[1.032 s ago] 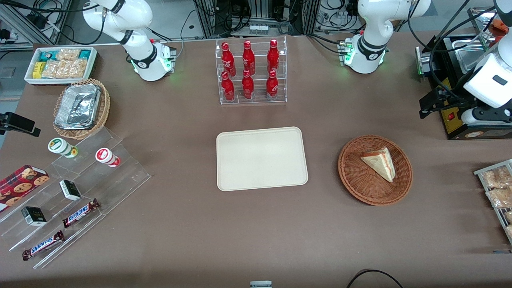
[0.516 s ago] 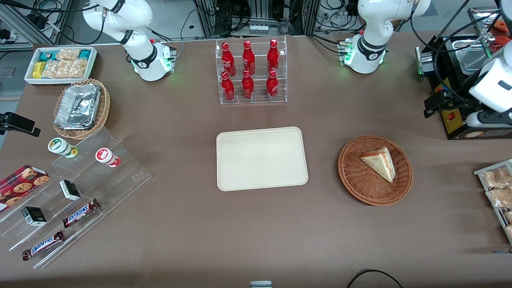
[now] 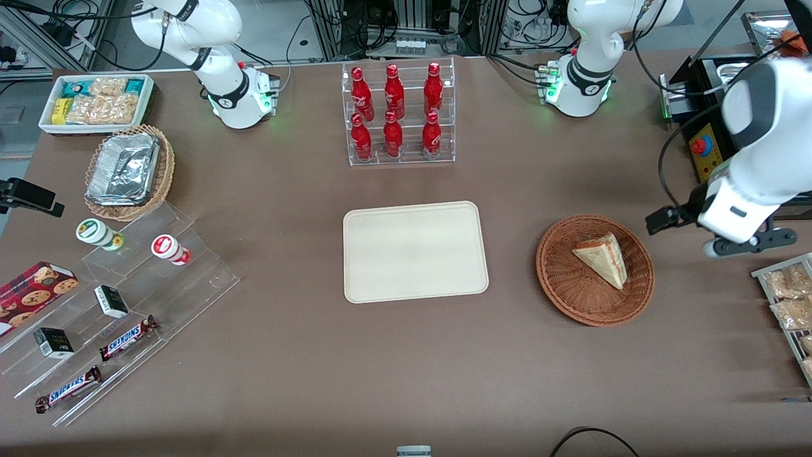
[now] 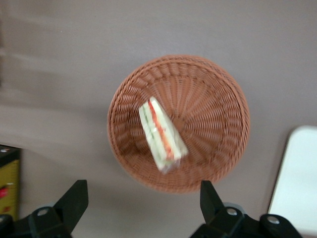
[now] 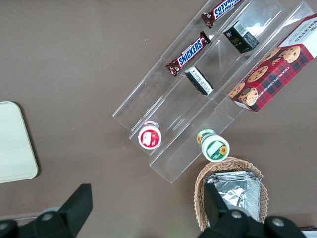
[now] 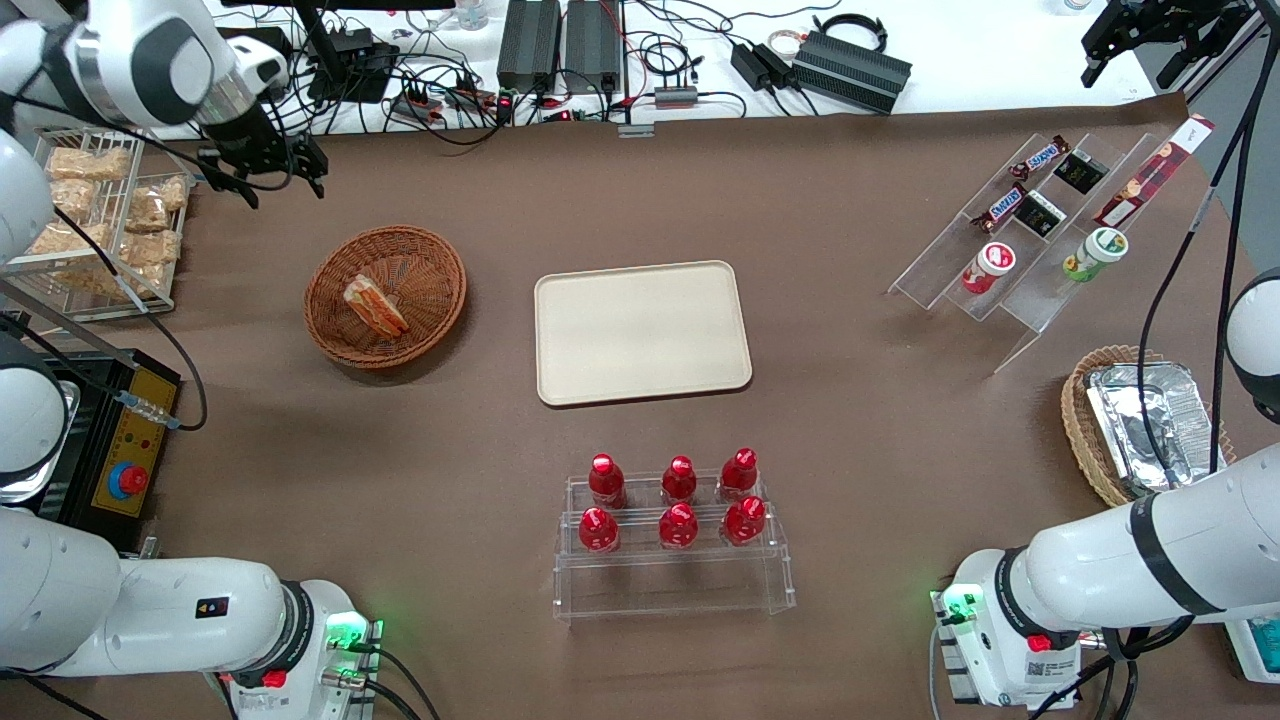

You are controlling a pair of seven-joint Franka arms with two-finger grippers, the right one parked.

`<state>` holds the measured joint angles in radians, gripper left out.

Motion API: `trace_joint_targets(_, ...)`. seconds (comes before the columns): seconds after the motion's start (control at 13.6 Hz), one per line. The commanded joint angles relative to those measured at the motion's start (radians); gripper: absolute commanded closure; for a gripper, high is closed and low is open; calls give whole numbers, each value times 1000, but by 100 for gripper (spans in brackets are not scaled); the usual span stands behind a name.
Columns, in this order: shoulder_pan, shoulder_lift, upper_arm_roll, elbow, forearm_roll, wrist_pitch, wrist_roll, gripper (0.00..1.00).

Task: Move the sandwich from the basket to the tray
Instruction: 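Lower the left gripper and close it on the wrapped sandwich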

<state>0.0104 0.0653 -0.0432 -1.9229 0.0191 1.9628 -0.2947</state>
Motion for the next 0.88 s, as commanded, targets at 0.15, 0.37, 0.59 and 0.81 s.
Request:
trace_joint_targets(0.15, 5, 10, -7, -253, 10, 364, -321, 0)
trace_joint_targets(0.37, -7, 83, -15, -286, 12, 464, -431, 0)
trace_joint_targets(0.59, -7, 105, -17, -340, 12, 516, -455, 0)
trace_joint_targets(0.81, -7, 119, -21, -353, 12, 516, -478, 0)
